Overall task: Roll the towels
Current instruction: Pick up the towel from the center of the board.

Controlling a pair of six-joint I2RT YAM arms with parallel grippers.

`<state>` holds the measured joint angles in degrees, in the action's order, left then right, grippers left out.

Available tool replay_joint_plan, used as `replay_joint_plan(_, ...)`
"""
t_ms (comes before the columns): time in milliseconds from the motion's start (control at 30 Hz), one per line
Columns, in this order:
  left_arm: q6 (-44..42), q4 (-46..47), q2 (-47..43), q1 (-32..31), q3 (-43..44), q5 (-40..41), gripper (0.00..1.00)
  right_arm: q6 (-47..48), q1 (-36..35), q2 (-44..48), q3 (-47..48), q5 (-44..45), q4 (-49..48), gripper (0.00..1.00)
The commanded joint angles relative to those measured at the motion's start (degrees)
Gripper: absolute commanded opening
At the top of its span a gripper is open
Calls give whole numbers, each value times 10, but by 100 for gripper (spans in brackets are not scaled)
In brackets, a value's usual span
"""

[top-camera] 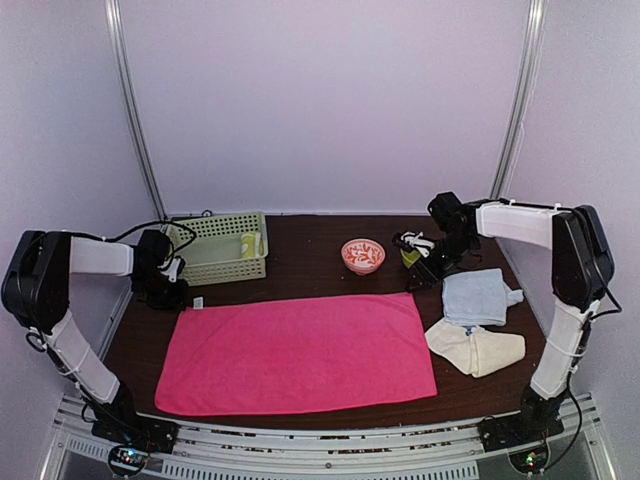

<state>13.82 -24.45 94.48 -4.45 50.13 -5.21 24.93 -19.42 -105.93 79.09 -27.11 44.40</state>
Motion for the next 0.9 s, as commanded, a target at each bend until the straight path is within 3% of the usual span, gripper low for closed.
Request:
replay_joint_plan(0, 10, 13, -46, 3, -7, 47, 0, -21, -5, -44, 32, 23, 10, 53)
replay_joint_plan(400, 8, 24, -60, 3, -16, 29, 0, -57, -31, -110, 73, 131, -12, 39)
replay_joint_plan(867, 5, 22, -51, 3, -14, 20, 0, -61, -30, -127, 76, 137, -16, 33)
